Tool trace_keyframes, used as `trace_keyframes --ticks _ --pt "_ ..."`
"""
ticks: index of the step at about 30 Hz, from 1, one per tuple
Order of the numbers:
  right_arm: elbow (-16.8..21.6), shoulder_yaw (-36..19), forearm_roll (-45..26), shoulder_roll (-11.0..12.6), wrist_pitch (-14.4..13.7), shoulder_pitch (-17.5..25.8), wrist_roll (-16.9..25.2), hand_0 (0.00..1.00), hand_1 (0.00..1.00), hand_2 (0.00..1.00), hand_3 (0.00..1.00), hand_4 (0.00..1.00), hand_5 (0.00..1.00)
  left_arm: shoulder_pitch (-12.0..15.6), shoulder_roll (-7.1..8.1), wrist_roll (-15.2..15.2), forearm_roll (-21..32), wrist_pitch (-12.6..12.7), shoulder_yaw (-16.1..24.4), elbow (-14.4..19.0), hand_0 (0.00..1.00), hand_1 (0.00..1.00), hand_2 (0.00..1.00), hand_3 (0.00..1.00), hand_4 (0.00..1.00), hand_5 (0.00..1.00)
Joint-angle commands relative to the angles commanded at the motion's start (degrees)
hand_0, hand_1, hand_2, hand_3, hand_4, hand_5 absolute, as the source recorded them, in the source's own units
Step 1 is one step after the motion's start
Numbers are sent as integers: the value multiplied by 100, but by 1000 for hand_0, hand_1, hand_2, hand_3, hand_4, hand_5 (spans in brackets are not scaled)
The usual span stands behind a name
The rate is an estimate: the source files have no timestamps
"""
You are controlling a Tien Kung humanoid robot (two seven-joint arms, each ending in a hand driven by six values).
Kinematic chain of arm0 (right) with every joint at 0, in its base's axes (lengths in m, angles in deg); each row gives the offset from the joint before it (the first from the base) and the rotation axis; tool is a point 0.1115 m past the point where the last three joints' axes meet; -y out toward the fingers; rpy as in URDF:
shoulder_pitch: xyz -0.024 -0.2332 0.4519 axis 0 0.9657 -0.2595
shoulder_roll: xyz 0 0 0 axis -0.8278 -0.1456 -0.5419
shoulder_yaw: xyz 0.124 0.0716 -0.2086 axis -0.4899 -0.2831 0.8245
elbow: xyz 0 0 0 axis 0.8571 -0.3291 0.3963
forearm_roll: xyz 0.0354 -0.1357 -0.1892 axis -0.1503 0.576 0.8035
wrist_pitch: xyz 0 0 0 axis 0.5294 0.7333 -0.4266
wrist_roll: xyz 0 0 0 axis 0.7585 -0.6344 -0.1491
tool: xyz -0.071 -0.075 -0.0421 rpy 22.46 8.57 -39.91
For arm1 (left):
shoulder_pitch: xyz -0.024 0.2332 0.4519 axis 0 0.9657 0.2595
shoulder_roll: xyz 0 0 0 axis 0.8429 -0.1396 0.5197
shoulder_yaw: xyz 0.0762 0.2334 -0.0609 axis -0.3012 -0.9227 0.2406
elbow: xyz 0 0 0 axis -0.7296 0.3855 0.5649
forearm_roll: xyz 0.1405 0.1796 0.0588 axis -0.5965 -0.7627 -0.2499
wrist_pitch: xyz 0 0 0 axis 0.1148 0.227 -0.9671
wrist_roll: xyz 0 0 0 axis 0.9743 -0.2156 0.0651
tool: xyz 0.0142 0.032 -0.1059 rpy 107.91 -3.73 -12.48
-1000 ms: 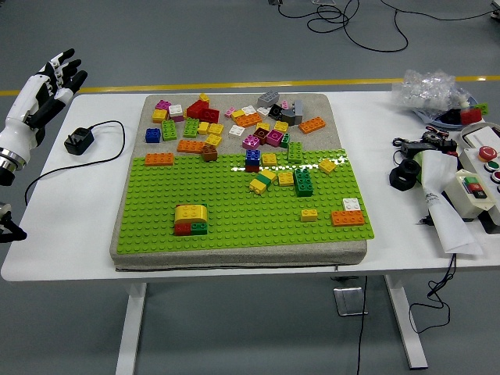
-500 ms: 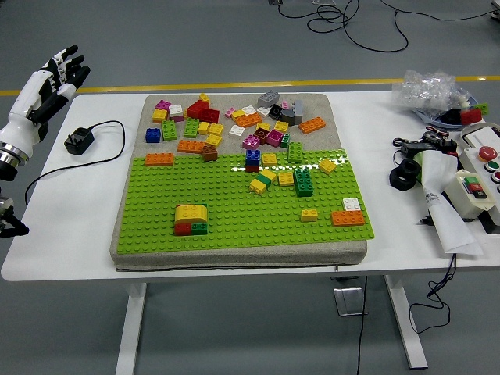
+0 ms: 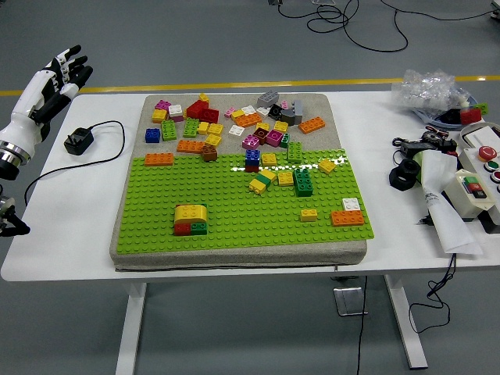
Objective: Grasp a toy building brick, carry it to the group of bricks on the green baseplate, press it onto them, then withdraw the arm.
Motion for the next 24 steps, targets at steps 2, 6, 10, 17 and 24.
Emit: trace_keyframes --ticks 2,6,10,17,24 --pt "0 1 0 1 5 1 1 797 713 754 702 892 540 0 -1 0 -2 0 5 0 998 957 939 970 855 796" --pt "0 -8 -18 8 12 2 7 797 711 753 703 892 539 -17 -4 3 -1 -2 13 0 998 957 939 969 854 793" --pt "0 -28 -55 16 12 1 20 797 711 753 703 892 539 -57 -5 3 1 -3 14 -11 998 957 939 969 854 793" --pt "0 -36 -89 14 8 -20 44 797 711 753 702 891 539 -95 -7 7 8 -1 20 -41 998 956 935 967 859 797" --pt "0 -33 -94 28 0 -39 43 795 710 754 701 892 539 -119 -6 12 19 -4 21 -65 998 956 935 967 857 795"
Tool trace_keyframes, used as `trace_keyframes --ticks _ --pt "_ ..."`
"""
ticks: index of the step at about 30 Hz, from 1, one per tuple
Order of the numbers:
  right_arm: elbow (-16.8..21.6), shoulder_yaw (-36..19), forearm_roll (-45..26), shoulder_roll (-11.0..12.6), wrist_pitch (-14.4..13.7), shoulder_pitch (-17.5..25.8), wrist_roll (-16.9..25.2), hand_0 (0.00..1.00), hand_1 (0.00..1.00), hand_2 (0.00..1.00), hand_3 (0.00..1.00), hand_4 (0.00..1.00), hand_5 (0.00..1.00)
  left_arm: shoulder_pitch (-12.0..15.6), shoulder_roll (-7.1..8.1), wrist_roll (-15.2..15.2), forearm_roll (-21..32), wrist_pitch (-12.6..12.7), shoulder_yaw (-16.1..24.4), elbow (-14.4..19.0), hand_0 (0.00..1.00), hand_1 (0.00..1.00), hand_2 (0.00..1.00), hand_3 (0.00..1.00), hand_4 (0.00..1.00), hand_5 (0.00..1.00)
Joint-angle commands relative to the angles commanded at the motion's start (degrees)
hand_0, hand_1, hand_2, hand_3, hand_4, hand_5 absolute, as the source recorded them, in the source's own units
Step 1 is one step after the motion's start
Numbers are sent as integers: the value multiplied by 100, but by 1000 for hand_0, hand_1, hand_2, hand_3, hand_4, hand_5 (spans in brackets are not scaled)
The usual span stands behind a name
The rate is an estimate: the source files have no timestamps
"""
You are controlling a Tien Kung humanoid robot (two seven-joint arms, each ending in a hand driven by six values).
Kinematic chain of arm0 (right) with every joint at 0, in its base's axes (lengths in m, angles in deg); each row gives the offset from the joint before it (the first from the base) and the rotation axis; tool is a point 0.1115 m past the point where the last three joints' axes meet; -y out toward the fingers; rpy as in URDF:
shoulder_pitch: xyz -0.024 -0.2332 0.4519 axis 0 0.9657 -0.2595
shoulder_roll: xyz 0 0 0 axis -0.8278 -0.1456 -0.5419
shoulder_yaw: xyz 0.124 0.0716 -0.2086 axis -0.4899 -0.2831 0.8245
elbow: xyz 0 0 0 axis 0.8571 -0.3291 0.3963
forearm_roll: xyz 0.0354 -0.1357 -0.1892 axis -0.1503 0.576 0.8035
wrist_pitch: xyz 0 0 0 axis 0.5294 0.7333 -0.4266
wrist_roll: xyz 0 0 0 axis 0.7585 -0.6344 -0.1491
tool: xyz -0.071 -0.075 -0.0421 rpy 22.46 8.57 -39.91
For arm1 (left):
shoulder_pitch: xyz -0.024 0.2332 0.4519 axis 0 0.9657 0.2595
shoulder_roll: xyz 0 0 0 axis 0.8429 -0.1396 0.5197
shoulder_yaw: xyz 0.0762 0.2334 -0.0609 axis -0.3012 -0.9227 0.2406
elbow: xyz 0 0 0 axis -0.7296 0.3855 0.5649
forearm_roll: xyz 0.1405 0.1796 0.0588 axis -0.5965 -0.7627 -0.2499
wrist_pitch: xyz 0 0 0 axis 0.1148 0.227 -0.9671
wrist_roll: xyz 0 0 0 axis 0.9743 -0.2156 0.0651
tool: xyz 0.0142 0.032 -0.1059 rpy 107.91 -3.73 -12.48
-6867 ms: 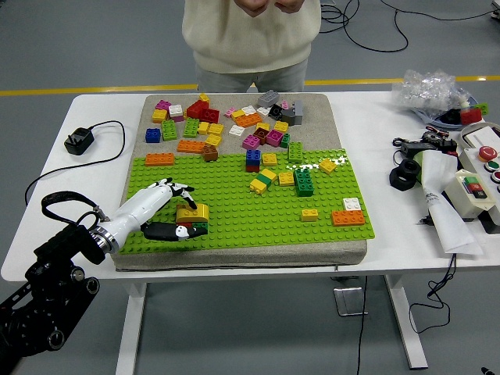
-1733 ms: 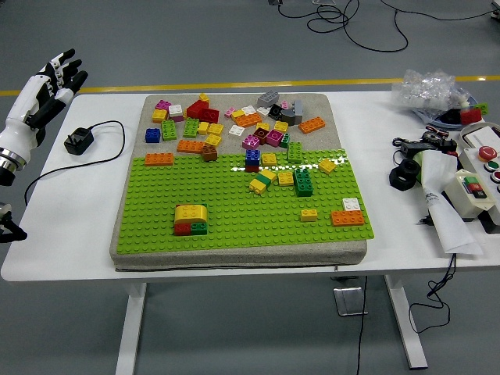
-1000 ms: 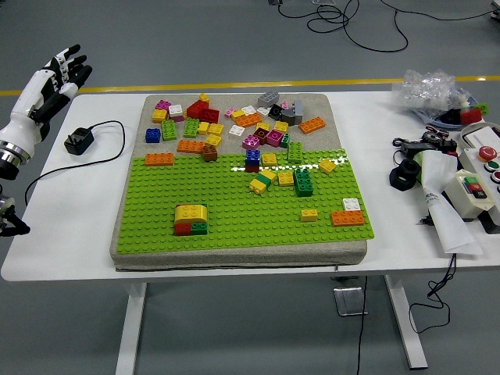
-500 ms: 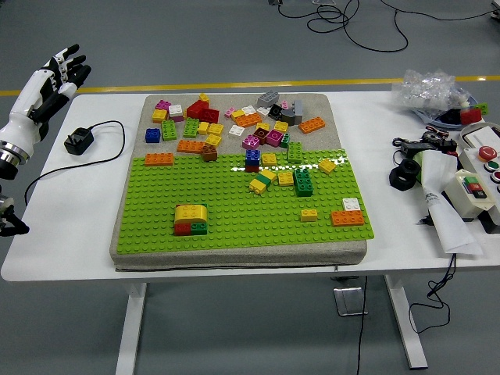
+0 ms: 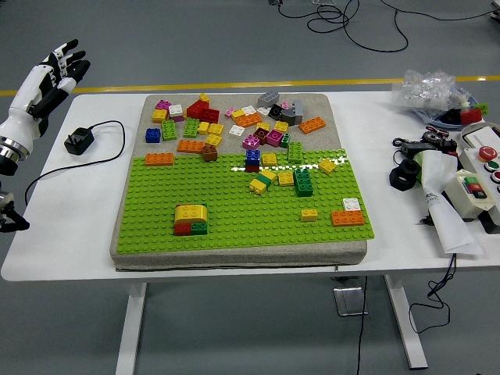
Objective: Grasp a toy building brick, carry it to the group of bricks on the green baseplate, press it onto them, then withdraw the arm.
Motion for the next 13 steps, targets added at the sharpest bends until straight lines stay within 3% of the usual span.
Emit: trace_keyframes --ticks 13 --pt "0 -27 -54 6 -17 10 7 795 711 752 702 891 540 -54 -6 2 -2 -2 -41 -44 998 955 934 964 857 796"
